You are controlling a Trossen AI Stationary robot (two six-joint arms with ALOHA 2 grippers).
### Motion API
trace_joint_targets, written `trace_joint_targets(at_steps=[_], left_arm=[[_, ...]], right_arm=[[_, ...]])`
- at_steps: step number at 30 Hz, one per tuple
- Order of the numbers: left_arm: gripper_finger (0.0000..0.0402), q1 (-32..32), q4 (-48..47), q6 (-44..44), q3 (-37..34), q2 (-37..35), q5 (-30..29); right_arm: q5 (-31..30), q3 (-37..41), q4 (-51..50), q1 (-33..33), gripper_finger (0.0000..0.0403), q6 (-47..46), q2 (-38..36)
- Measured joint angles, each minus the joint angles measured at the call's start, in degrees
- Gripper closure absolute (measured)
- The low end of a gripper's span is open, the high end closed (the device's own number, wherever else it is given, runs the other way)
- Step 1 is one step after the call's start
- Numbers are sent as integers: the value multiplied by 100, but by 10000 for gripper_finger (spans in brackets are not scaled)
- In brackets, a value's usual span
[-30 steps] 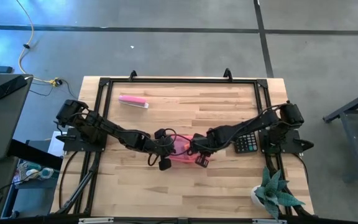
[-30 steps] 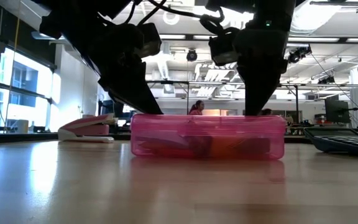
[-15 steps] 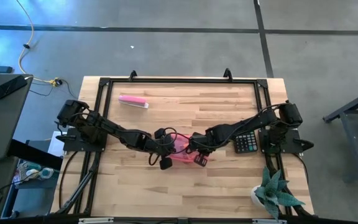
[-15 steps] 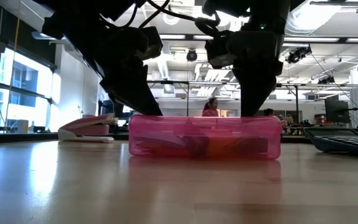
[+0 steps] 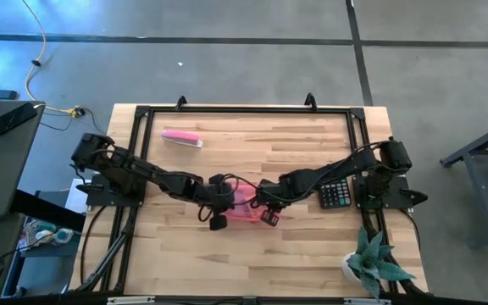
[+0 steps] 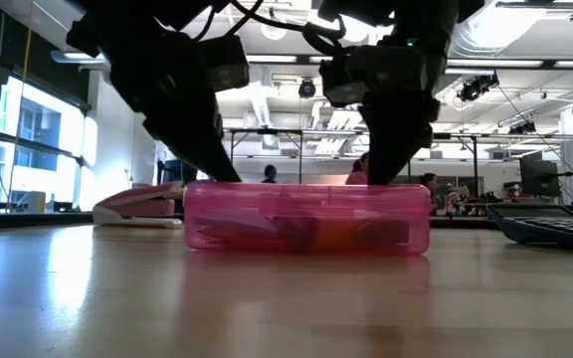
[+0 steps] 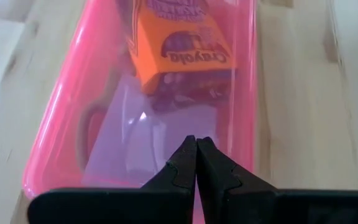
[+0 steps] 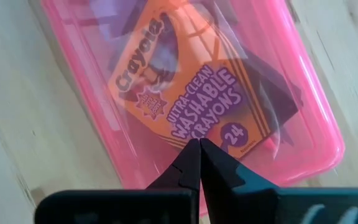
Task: Pack school essentials
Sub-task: Close the supply box
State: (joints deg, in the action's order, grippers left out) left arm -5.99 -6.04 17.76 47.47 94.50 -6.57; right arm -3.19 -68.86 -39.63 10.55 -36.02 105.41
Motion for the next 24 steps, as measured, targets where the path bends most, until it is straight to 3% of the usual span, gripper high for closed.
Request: trace_joint_targets(at_steps=[8, 13, 24], left_arm=[[401, 281, -1014, -40, 76, -473, 534], [401, 336, -1897, -282, 474, -465, 510], [401, 336, -1798, -496, 644, -393, 413]], right_arm=[[24, 0, 225, -2, 403, 31, 19], [38, 0, 246, -2, 403, 44, 19], [34, 11, 322, 0, 403, 46, 21]])
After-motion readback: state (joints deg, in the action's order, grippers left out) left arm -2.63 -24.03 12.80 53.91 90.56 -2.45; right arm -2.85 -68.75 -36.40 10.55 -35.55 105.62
